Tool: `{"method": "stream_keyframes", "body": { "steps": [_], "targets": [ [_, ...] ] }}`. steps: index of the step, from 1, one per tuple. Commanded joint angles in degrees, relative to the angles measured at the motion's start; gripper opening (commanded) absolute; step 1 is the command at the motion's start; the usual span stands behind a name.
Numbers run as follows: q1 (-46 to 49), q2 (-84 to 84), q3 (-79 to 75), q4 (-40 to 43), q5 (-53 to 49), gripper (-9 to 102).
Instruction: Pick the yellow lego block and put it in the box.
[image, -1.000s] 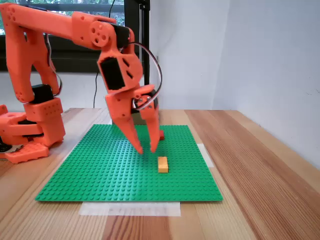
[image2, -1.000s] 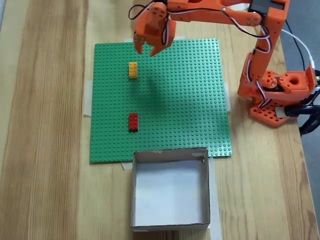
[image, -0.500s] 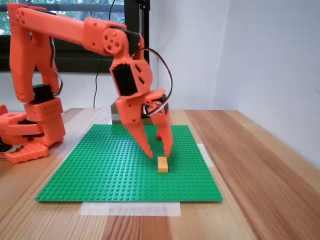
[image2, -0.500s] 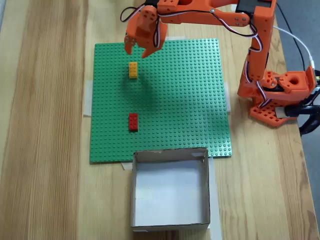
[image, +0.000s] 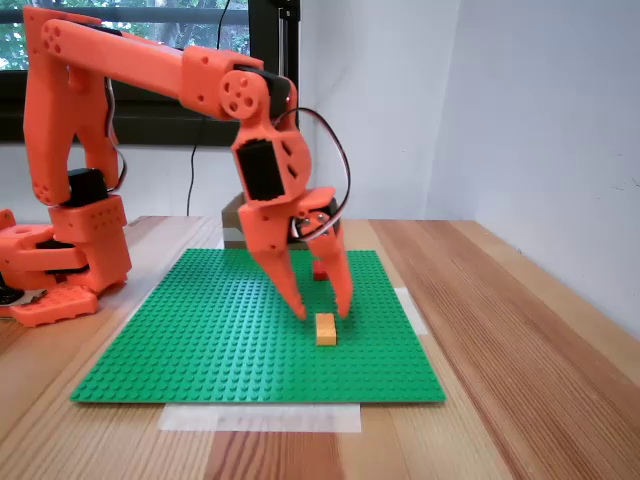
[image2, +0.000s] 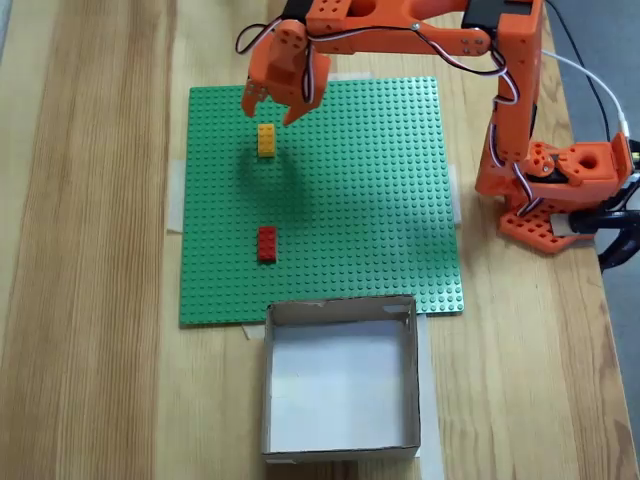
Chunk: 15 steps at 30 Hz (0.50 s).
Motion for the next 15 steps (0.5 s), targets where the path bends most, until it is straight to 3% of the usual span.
{"method": "stream_keyframes", "body": {
  "steps": [1,15],
  "targets": [
    [-0.2,0.4,-2.3,0.3,0.2,20],
    [-1.8,-0.4,-1.1,0.7,-2.3,19]
  ]
}}
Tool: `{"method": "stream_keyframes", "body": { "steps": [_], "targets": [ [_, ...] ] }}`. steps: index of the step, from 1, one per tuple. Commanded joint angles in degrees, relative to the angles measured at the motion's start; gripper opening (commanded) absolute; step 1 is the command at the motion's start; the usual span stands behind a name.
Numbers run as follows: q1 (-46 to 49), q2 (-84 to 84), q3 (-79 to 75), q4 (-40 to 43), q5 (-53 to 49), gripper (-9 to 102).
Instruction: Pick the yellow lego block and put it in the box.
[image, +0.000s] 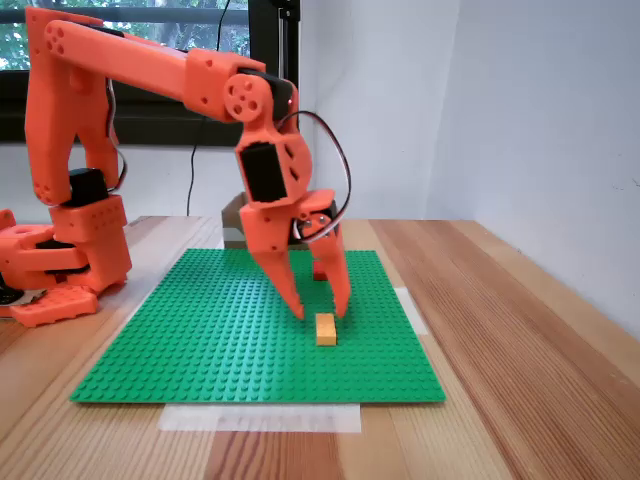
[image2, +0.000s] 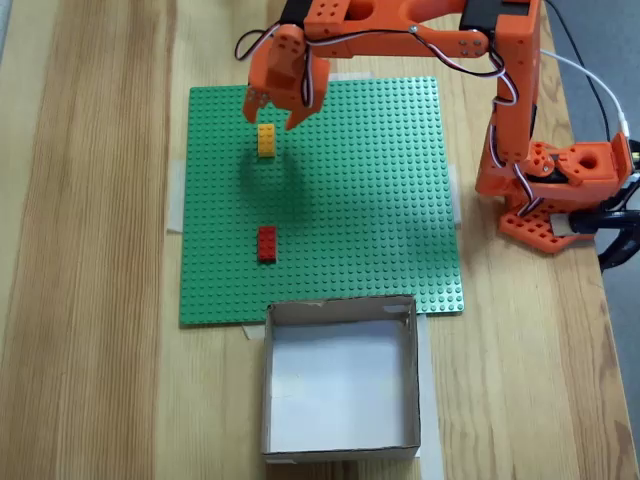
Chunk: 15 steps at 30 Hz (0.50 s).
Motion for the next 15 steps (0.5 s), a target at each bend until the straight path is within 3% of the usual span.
{"method": "stream_keyframes", "body": {
  "steps": [1,15],
  "targets": [
    [-0.5,0.4,-1.1,0.1,-0.8,20],
    [-2.3,-0.8,-0.4,-0.4,-3.3,21]
  ]
}}
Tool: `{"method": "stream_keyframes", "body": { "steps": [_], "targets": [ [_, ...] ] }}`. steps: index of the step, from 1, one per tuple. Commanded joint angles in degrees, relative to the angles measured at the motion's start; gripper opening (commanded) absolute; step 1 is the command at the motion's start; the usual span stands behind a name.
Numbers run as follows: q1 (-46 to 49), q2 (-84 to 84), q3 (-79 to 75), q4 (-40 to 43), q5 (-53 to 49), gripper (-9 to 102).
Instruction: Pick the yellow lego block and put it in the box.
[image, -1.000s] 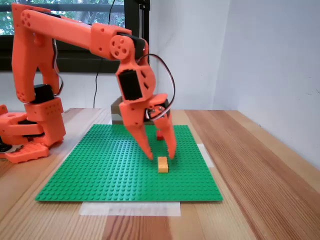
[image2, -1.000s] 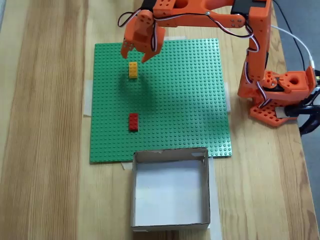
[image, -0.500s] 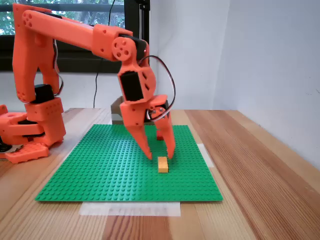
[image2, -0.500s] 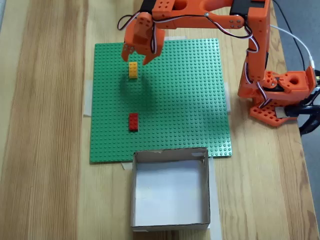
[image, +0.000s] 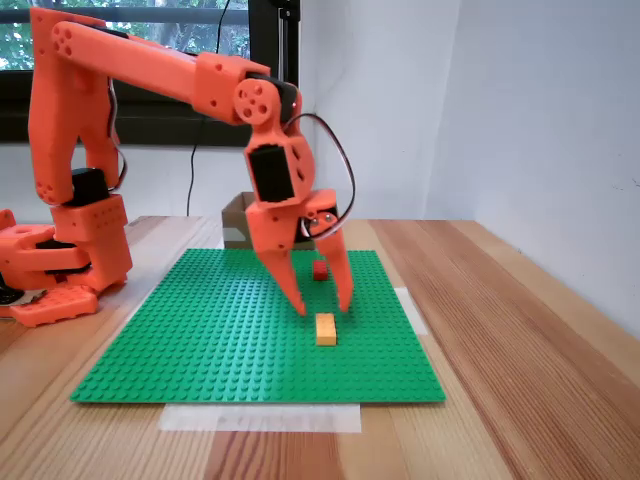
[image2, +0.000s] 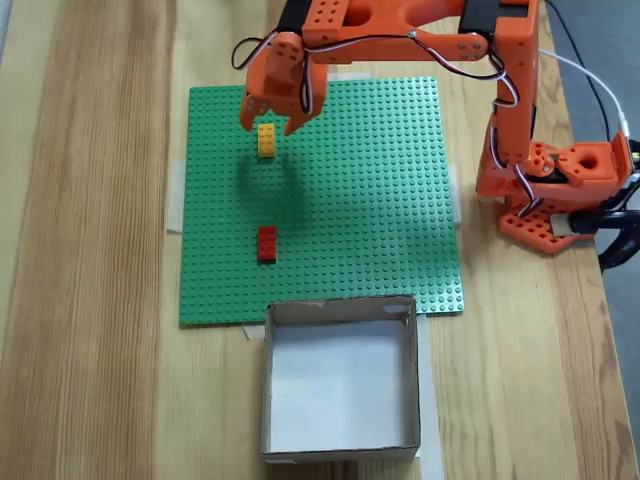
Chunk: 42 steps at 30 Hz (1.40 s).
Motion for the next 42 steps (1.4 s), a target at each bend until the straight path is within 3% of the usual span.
{"method": "stream_keyframes", "body": {
  "steps": [1,42],
  "targets": [
    [-0.4,-0.2,-0.4,-0.4,-0.7,21],
    [0.5,-4.8,-4.8,-3.6,-0.1,21]
  ]
}}
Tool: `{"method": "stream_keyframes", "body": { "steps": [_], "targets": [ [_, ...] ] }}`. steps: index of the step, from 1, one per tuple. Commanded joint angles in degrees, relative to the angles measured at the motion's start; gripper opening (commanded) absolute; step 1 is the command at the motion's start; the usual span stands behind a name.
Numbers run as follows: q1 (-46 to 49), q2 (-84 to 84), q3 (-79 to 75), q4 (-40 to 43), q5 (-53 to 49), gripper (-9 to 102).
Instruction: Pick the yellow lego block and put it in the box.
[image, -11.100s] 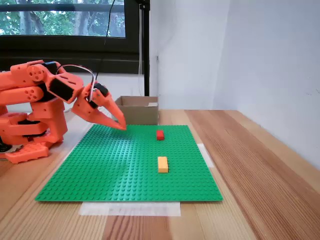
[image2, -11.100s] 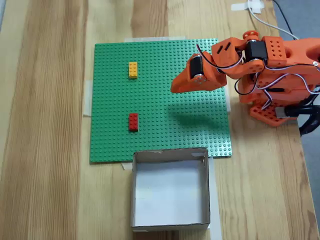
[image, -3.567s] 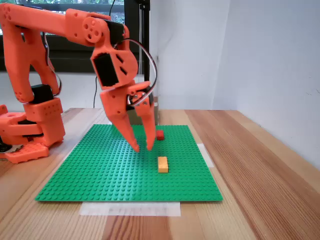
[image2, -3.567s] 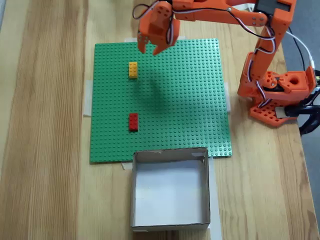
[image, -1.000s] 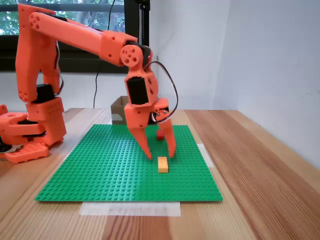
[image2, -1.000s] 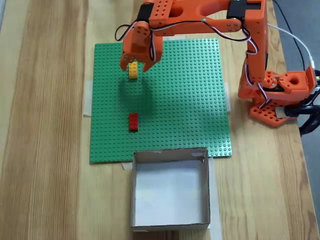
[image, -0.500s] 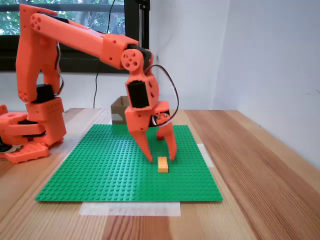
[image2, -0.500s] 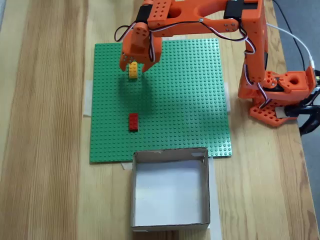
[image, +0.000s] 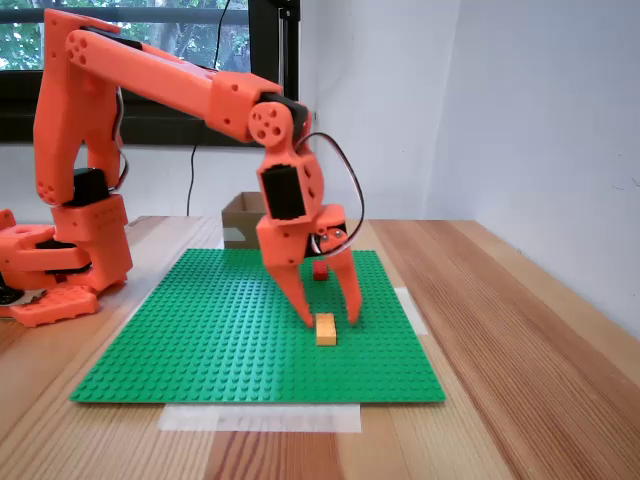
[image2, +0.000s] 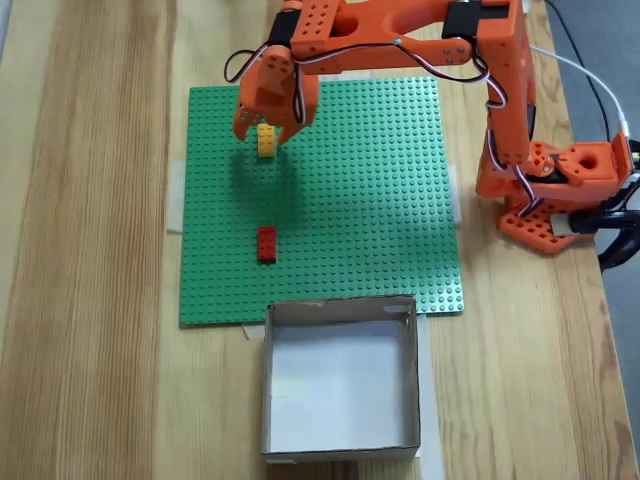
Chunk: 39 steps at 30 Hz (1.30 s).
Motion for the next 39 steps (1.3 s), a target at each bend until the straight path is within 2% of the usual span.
{"method": "stream_keyframes", "body": {
  "steps": [1,39],
  "targets": [
    [0.7,-0.1,-2.5,-0.6,0.4,21],
    [3.3,-1.9,-2.0,0.8,-2.9,19]
  ]
}}
